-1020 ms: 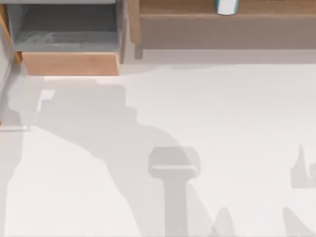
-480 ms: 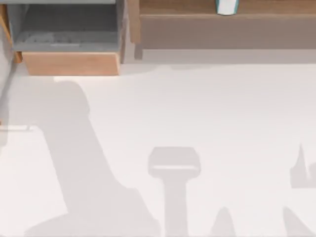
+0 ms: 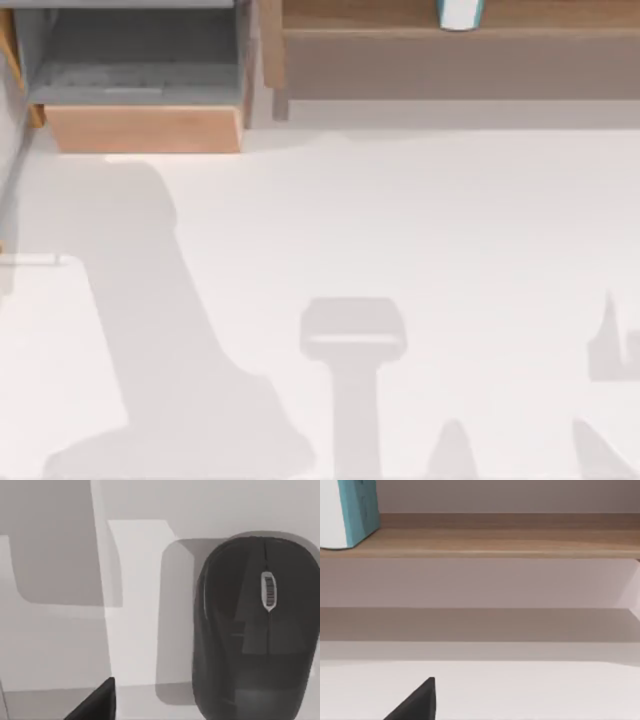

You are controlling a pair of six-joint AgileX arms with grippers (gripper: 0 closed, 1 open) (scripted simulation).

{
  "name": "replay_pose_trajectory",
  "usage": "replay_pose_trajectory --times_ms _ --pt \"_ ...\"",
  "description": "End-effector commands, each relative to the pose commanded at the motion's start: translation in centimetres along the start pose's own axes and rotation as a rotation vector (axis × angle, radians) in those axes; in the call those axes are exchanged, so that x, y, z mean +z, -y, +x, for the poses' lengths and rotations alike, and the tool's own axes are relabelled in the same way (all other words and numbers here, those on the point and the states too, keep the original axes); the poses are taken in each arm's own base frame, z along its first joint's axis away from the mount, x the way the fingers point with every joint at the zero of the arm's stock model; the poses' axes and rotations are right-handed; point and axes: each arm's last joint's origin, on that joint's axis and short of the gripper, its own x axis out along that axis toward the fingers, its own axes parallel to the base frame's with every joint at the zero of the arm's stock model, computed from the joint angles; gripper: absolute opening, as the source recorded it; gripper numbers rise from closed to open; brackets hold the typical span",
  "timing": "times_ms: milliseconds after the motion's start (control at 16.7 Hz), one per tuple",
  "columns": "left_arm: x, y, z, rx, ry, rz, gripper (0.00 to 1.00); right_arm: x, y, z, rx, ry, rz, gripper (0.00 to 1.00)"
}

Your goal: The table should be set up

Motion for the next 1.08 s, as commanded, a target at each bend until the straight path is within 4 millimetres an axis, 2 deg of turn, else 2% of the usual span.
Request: replay_pose_trajectory --times_ms 120,420,600,780,900,1080 --pt "-0.3 0.0 -0.9 0.001 -0.003 -0.004 1.0 0.0 0.0 0.0 0.0 0.0 0.0 1.0" --pt "-1.2 1.6 -5.3 0.006 0.004 -0.004 1.0 0.0 0.0 0.0 0.0 0.0 0.0 1.0" --pt "-1.5 1.9 -6.0 0.001 0.004 0.001 1.0 0.0 0.0 0.0 0.0 0.0 0.0 1.0" --pt "-1.5 0.8 -4.2 -0.001 0.0 0.003 1.0 0.0 0.0 0.0 0.0 0.0 0.0 1.0" --pt "-1.2 0.0 -1.8 -0.005 -0.005 0.004 1.0 0.0 0.0 0.0 0.0 0.0 0.0 1.0" --pt "-0.3 -0.1 1.9 -0.005 -0.005 0.003 1.0 0.0 0.0 0.0 0.0 0.0 0.0 1.0"
